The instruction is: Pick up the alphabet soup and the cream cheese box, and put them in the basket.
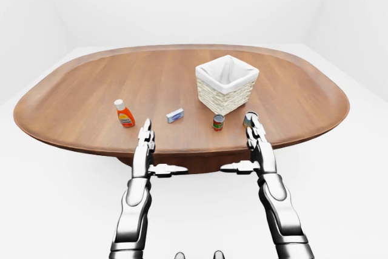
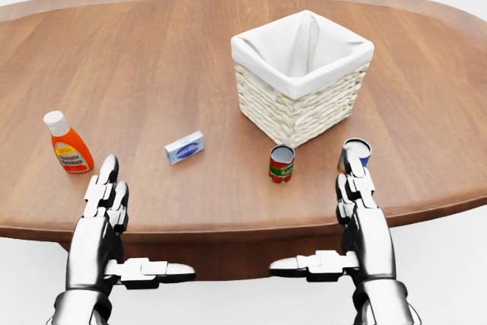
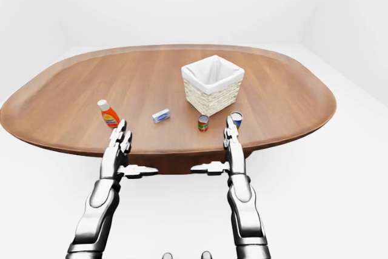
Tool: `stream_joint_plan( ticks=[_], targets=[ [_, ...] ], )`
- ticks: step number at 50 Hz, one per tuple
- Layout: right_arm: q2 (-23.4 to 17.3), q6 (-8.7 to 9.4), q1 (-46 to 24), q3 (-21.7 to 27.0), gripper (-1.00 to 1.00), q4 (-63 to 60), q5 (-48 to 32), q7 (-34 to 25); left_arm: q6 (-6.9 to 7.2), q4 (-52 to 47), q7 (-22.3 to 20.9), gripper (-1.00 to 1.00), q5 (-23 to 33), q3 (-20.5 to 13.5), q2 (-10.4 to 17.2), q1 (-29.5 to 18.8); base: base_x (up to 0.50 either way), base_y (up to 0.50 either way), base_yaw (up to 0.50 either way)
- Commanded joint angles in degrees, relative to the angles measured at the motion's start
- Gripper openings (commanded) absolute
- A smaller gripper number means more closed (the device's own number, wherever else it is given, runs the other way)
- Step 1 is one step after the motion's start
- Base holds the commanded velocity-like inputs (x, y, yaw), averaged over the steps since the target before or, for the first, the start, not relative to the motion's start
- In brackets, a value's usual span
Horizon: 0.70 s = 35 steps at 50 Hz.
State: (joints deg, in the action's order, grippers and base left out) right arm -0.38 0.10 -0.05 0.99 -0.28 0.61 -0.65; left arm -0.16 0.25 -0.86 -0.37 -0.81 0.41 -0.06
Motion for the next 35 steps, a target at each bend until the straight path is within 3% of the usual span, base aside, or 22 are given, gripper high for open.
stream_joint_plan(
  ticks=[1,6,23,29,35],
  targets=[
    [-0.61,0.33,0.11,1.85,1.0,-1.58,1.66,-0.77,-0.32,0.5,-1.35,1.0,-0.53,-1.27,0.66,-0.14,0.22,-0.17,0.0],
    [-0.61,1.22,0.19,2.12,1.0,-2.45,2.68,-0.68,-0.31,0.31,-1.38,1.0,-0.44,-1.16,0.62,0.03,0.37,-0.28,0.0],
    [-0.74,0.84,-0.06,1.83,1.0,-1.52,2.24,-0.52,0.08,-0.15,-1.41,1.0,-0.33,-1.06,0.58,0.03,0.37,-0.34,0.0],
    [-0.75,-0.09,-0.51,1.55,1.0,0.63,1.24,-0.46,-0.87,0.99,-1.45,1.0,-0.26,-1.06,0.59,-0.15,0.29,-0.28,0.0],
    [-0.83,-0.95,-0.65,1.48,1.0,1.57,0.58,-0.53,-0.41,0.42,-1.42,1.0,-0.24,-1.0,0.58,-0.06,0.0,0.0,0.0]
  ],
)
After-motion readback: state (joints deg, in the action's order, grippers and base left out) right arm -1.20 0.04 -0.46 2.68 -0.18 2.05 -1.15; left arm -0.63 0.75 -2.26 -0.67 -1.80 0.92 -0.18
